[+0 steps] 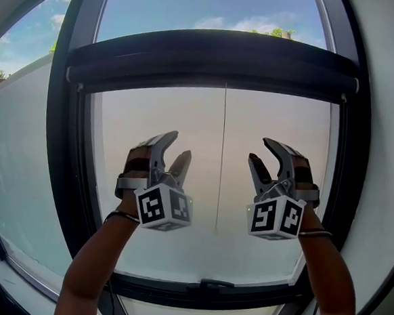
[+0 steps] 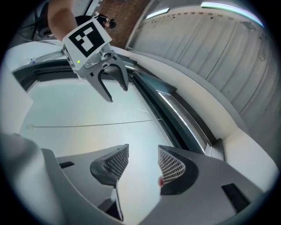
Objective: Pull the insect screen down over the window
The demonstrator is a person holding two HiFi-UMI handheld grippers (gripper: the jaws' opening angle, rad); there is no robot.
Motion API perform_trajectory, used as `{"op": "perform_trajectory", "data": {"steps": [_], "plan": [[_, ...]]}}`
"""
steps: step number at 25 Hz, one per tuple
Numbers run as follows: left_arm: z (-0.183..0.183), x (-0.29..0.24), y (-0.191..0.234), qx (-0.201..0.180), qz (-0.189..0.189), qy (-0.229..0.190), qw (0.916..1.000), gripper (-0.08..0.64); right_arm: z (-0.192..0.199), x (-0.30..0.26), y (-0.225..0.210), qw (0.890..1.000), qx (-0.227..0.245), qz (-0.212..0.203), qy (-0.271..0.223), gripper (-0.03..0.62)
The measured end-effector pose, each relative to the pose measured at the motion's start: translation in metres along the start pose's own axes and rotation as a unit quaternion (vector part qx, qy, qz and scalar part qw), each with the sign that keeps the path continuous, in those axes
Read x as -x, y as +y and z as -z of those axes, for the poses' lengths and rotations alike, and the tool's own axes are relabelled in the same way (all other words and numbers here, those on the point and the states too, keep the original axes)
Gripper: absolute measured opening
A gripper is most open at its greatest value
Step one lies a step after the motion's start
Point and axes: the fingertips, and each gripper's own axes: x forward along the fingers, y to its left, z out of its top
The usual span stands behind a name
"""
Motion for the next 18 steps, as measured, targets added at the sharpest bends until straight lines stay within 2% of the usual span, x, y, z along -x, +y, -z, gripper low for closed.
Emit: {"op": "perform_trajectory", "data": {"steps": [3, 5, 7, 10, 14, 18], "plan": [[0.003, -0.015, 0.012, -0.08, 0.007, 0.028, 0.9963, 0.304, 0.006, -0.013, -0.007, 0.998, 0.044, -0.024, 0.026, 0.254], [0.009, -0.026, 0.022, -0.118, 0.009, 0.052, 0.9917, 0.334, 0.01, -0.023, -0.015, 0.996, 0.07, -0.031, 0.041, 0.268], [0.015, -0.035, 0.035, -0.139, 0.005, 0.074, 0.9875, 0.337, 0.013, -0.033, -0.027, 0.994, 0.093, -0.033, 0.054, 0.276], [0.019, -0.049, 0.058, -0.155, -0.004, 0.096, 0.9832, 0.342, 0.014, -0.052, -0.049, 0.991, 0.115, -0.026, 0.067, 0.28], [0.019, -0.068, 0.083, -0.164, -0.017, 0.107, 0.9805, 0.344, 0.006, -0.074, -0.073, 0.99, 0.115, -0.028, 0.071, 0.282], [0.021, -0.082, 0.096, -0.159, -0.016, 0.121, 0.9796, 0.344, 0.012, -0.09, -0.083, 0.986, 0.129, -0.037, 0.095, 0.284]]}}
